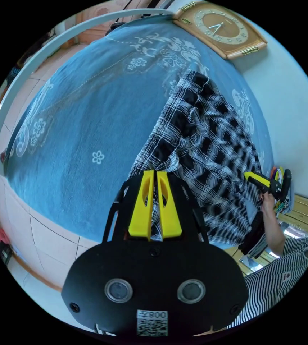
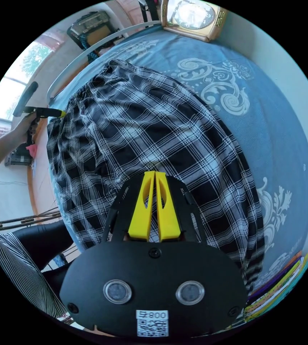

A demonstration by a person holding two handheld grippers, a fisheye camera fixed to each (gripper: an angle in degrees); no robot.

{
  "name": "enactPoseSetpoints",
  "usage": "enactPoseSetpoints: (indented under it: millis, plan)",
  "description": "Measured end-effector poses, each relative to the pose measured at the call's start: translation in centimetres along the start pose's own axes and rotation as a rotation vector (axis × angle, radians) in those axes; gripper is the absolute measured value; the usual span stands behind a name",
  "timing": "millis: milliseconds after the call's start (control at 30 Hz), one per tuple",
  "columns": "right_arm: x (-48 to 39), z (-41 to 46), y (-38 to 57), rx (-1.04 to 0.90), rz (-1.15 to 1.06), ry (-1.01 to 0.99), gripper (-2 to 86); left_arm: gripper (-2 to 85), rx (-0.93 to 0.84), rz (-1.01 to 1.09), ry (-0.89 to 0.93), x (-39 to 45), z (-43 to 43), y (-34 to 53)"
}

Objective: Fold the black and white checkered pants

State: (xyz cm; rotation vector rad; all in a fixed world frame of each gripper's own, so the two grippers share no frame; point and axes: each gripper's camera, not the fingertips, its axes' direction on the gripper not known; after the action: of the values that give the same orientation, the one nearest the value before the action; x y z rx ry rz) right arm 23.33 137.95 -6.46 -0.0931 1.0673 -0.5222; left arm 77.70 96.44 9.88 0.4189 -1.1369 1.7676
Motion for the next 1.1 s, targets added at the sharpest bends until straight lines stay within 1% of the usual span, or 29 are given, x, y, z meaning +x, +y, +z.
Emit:
enactPoseSetpoints:
  millis: [67,133,233,300,367,400,467,533,600,667,733,800,867,900,1000,1100]
  plan:
    - [-1.1,-0.2,-0.2,-0.003,-0.004,0.011,-0.1,1.8,-0.001,0.034,-0.035,0.4,0.0,0.1]
    - [-3.0,-0.3,-0.3,0.004,-0.047,0.078,0.0,1.5,0.003,0.099,-0.117,1.4,0.1,0.4]
    - [-5.2,-0.3,-0.4,0.021,-0.042,0.149,-0.1,1.0,0.012,0.15,-0.201,2.2,0.2,0.8]
    - [-6.3,-0.3,-0.1,0.055,-0.034,0.192,-0.3,0.8,0.016,0.162,-0.214,2.4,0.1,1.0]
    - [-7.2,-0.3,0.1,0.081,-0.035,0.215,-0.3,0.7,-0.027,0.153,-0.201,2.3,-0.2,0.8]
    - [-7.5,-0.4,0.1,0.074,-0.016,0.201,-0.3,0.6,-0.037,0.151,-0.181,2.4,-0.7,0.7]
    - [-7.3,-0.9,-0.4,0.034,0.021,0.146,-0.3,0.6,0.026,0.151,-0.149,2.6,-1.9,0.8]
    - [-6.4,-2.2,-0.4,0.101,0.099,0.069,-0.3,0.6,0.099,0.222,-0.146,3.8,-3.5,0.4]
    - [-5.6,-3.1,-0.5,0.153,0.136,0.006,-0.2,0.7,0.106,0.286,-0.143,4.8,-4.0,-0.7]
    - [-4.9,-3.8,-0.9,0.186,0.165,-0.032,0.0,0.8,0.093,0.343,-0.15,5.8,-4.2,-2.1]
    - [-4.1,-4.2,-1.6,0.191,0.175,-0.064,0.2,0.9,0.007,0.419,-0.144,6.9,-4.0,-3.5]
    - [-4.1,-4.3,-2.0,0.187,0.174,-0.09,0.4,1.1,-0.054,0.45,-0.166,7.1,-3.6,-3.5]
    - [-4.6,-4.2,-2.2,0.188,0.162,-0.131,0.6,1.3,-0.076,0.429,-0.197,6.6,-3.6,-2.8]
    - [-5.4,-4.0,-2.2,0.186,0.149,-0.164,0.9,1.5,-0.076,0.384,-0.196,5.8,-3.7,-2.2]
    - [-8.6,-3.3,-2.2,0.166,0.083,-0.283,2.2,2.9,-0.038,0.233,-0.128,3.1,-4.6,-0.3]
    - [-14.0,-2.3,-2.5,0.119,-0.053,-0.385,3.7,5.2,0.001,0.097,-0.072,0.8,-5.2,1.5]
